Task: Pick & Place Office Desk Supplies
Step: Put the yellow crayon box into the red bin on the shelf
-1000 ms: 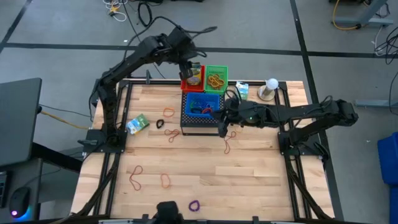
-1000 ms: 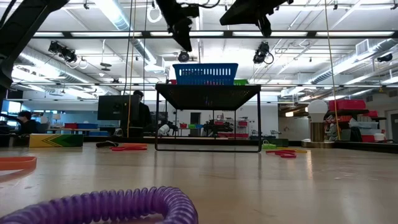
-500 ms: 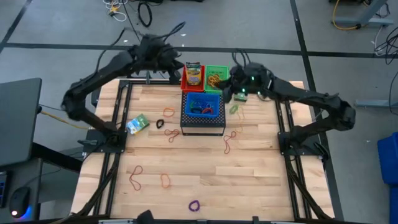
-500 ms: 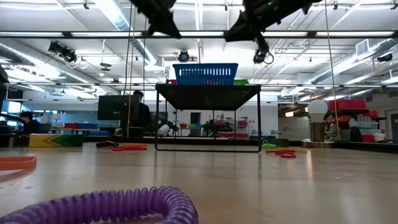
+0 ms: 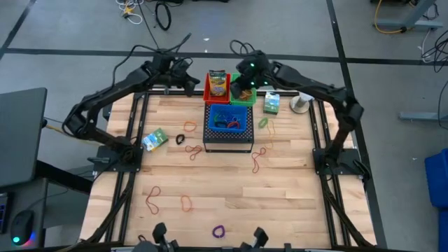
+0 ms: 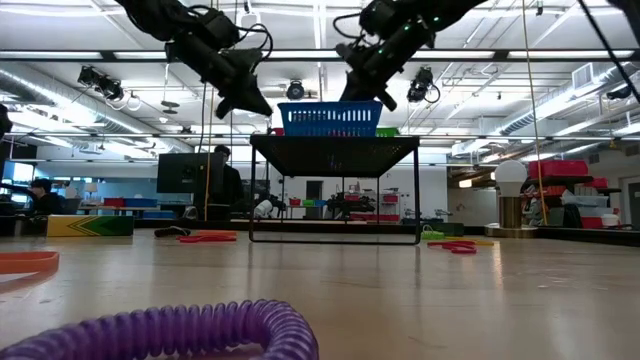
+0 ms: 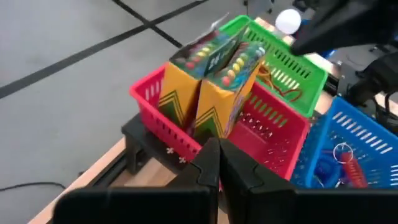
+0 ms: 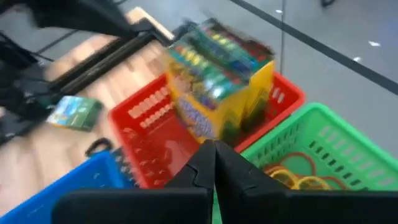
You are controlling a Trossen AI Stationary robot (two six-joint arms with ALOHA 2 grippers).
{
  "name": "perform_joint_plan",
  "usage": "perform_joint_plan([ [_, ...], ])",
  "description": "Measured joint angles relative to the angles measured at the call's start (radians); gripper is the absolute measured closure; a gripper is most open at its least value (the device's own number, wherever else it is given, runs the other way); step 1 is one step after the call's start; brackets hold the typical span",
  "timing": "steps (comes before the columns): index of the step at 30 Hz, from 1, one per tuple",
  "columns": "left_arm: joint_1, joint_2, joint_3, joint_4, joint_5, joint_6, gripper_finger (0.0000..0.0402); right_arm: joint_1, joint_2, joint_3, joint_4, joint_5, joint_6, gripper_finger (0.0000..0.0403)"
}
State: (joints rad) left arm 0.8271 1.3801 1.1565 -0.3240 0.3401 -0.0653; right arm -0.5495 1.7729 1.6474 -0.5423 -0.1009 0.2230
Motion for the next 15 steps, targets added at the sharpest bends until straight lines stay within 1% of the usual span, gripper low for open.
perform_joint_plan([
  [2, -0.003, 0.021, 0.0, -0.003, -0.003, -0.003, 0.0393, -0.005, 0.027, 0.029, -0.015, 0.02, 0.004, 0.0399],
  [6, -0.004, 0.06, -0.001, 0.034, 0.019, -0.055, 0.0393, -0.011, 0.063, 0.046, -0.011, 0.023, 0.023, 0.0396],
  [10, -0.009, 0.094, -0.001, 0.064, -0.028, -0.113, 0.0394, -0.016, 0.075, 0.047, -0.022, 0.059, 0.037, 0.0398],
  [15, -0.01, 0.096, 0.0, 0.123, -0.023, -0.159, 0.0394, -0.017, 0.075, 0.047, 0.007, 0.1, 0.061, 0.0398],
])
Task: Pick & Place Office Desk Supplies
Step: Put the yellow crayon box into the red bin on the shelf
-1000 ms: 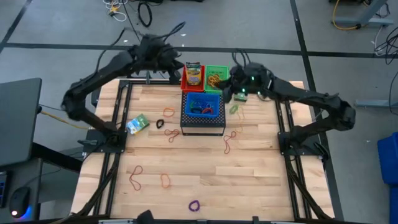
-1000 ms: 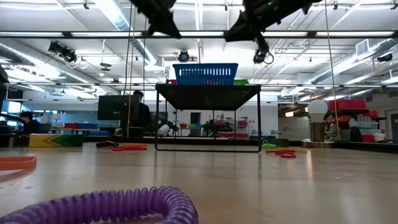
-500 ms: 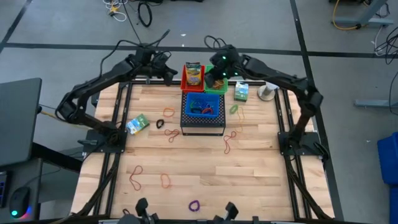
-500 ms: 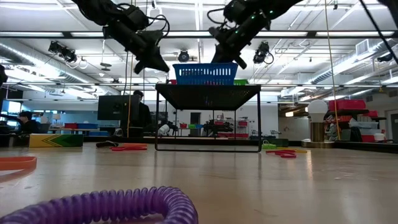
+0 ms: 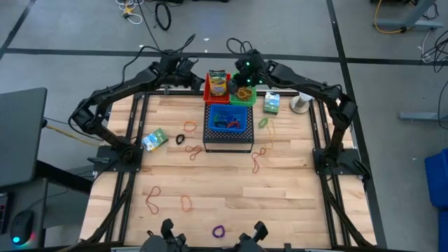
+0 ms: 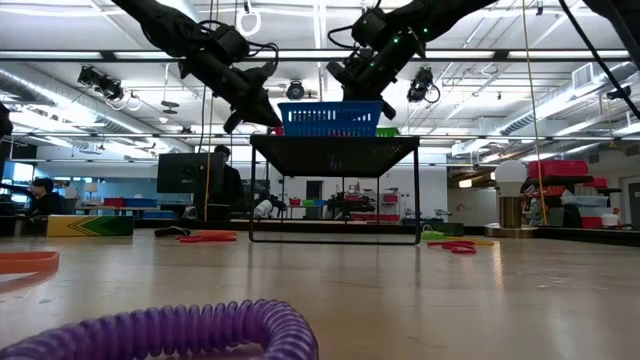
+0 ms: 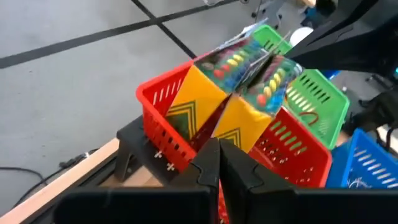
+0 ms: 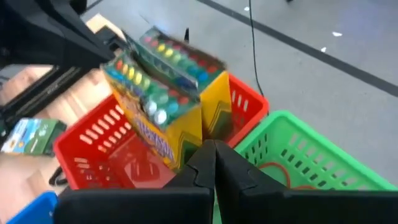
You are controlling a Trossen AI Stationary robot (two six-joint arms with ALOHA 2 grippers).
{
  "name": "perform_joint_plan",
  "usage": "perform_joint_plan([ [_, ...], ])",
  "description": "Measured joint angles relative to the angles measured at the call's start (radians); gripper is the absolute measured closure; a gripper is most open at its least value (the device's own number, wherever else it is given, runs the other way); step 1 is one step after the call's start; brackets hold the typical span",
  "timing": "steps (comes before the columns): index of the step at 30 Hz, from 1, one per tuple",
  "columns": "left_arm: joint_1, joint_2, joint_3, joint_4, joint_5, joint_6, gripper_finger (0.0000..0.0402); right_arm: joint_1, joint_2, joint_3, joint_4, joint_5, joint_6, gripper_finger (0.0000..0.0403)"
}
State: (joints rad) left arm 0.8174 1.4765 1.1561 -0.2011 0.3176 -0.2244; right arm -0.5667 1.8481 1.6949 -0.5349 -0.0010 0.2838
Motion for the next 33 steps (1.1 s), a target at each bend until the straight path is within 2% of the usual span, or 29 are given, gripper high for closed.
perform_joint_plan([
  [13, -0.022, 0.046, 0.0, 0.067, 0.064, -0.088, 0.0394, 0.003, 0.033, 0.001, 0.05, -0.022, 0.041, 0.0398],
  [24, -0.032, 0.046, 0.0, 0.085, 0.001, -0.067, 0.0394, 0.005, 0.033, 0.001, 0.106, -0.056, 0.001, 0.0398],
  [33, -0.032, 0.046, 0.0, 0.108, -0.054, 0.038, 0.0394, 0.013, 0.033, 0.001, 0.141, -0.056, -0.066, 0.0398],
])
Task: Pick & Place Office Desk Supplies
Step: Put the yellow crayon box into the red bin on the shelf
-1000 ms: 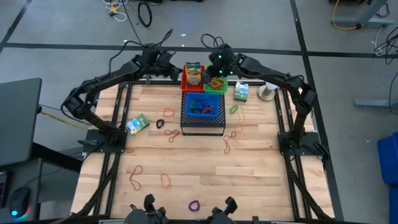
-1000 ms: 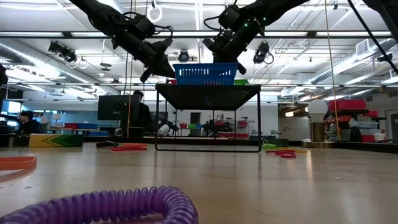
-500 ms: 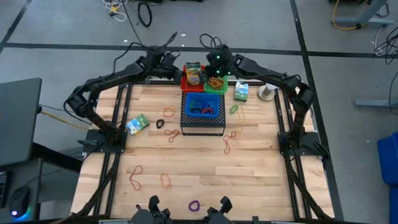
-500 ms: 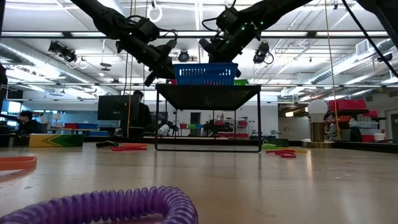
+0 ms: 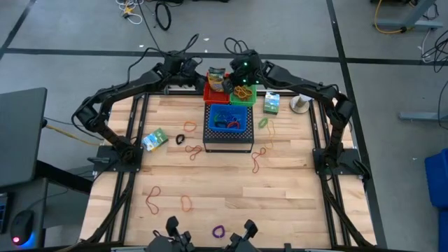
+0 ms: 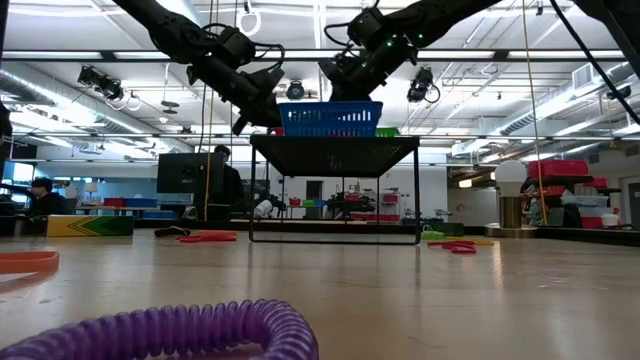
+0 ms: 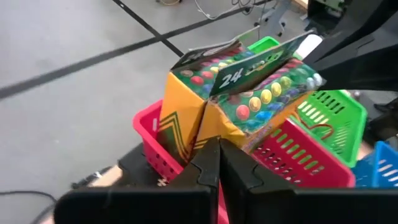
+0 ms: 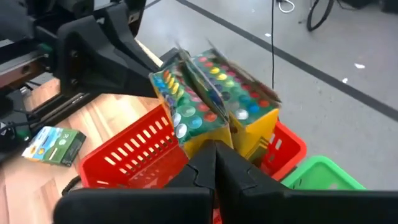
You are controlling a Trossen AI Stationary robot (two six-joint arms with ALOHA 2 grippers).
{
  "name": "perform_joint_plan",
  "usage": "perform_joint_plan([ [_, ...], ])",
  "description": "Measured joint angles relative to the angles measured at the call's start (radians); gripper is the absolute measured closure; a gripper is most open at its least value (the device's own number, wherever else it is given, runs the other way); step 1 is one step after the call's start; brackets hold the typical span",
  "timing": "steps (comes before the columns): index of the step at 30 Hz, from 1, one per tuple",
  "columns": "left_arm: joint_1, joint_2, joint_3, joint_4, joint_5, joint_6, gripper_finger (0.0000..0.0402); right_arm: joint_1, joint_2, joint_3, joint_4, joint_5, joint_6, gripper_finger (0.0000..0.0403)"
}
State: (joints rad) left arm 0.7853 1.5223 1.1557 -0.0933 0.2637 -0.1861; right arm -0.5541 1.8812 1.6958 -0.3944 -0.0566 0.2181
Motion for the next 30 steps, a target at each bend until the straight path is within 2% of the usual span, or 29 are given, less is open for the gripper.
perform_joint_plan([
  [6, 0.0, 0.0, 0.0, -0.002, -0.02, 0.051, 0.0394, 0.001, 0.0, 0.0, -0.007, 0.003, -0.025, 0.0398],
  [18, 0.0, 0.0, 0.0, -0.017, -0.023, 0.057, 0.0394, 0.001, 0.0, -0.001, -0.066, 0.003, -0.026, 0.0396],
  [30, 0.002, -0.038, 0.0, -0.087, -0.042, 0.092, 0.0367, 0.0, 0.0, -0.001, -0.067, 0.005, -0.025, 0.0344],
])
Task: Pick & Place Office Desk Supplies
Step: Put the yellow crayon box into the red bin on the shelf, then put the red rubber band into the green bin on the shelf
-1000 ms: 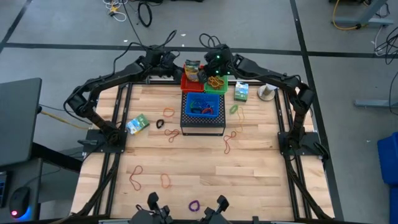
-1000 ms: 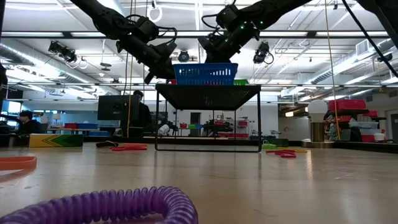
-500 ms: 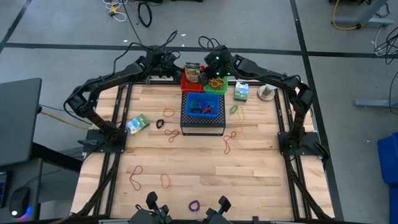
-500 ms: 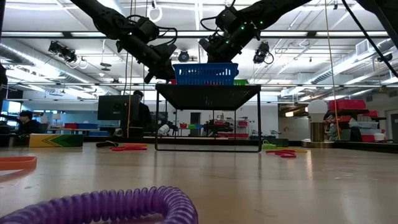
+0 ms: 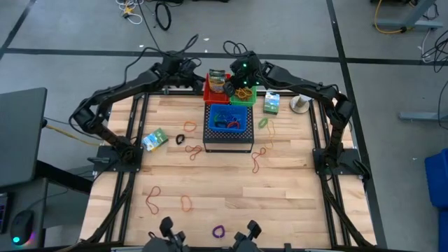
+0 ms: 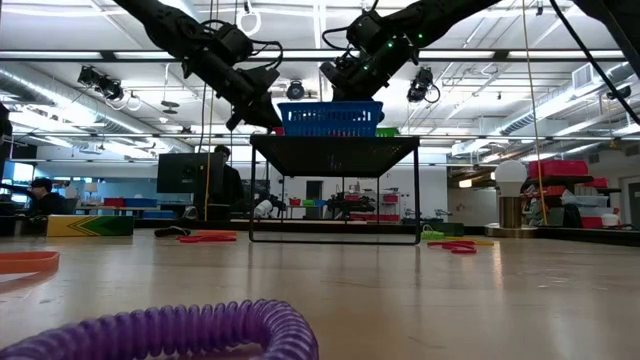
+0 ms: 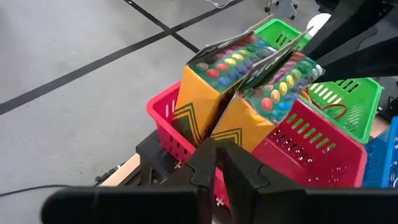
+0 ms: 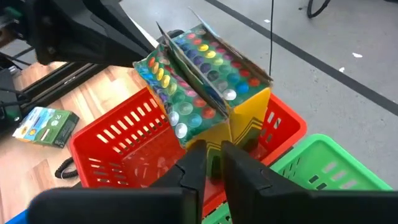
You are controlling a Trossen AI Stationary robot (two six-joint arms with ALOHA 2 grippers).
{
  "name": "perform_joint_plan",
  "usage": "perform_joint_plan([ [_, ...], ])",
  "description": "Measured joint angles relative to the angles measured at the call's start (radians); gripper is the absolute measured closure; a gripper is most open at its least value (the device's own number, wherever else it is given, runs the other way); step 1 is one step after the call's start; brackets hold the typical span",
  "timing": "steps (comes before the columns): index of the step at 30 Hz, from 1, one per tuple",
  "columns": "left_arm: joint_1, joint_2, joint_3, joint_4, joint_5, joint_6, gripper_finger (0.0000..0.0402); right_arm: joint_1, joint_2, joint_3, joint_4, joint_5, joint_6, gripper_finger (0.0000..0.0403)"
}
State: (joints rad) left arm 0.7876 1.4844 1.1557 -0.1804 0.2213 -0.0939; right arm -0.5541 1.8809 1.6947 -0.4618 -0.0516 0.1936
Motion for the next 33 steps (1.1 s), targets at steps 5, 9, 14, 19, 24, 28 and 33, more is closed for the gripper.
perform_joint_plan([
  [5, 0.002, -0.026, 0.0, -0.009, -0.004, 0.013, 0.0365, -0.006, -0.006, 0.0, -0.002, 0.006, 0.0, 0.0324],
  [9, 0.013, -0.046, 0.001, -0.028, -0.003, 0.014, 0.0368, -0.012, -0.013, 0.0, -0.006, 0.016, 0.009, 0.0311],
  [14, 0.034, -0.072, 0.001, -0.047, 0.021, 0.053, 0.0377, -0.021, -0.046, 0.0, -0.022, 0.045, 0.002, 0.0305],
  [19, 0.059, -0.087, 0.002, -0.064, 0.036, 0.075, 0.0389, -0.037, -0.101, 0.0, -0.102, 0.051, -0.001, 0.0321],
  [24, 0.065, -0.099, -0.021, -0.054, 0.058, 0.107, 0.0395, -0.036, -0.162, 0.0, -0.227, 0.059, -0.033, 0.0373],
  [28, 0.065, -0.136, -0.118, 0.04, 0.099, 0.092, 0.0395, 0.004, -0.2, 0.0, -0.309, 0.08, -0.034, 0.0394],
  [33, 0.065, -0.239, -0.303, 0.268, 0.102, 0.029, 0.0395, 0.069, -0.206, -0.001, -0.38, 0.138, -0.018, 0.0398],
])
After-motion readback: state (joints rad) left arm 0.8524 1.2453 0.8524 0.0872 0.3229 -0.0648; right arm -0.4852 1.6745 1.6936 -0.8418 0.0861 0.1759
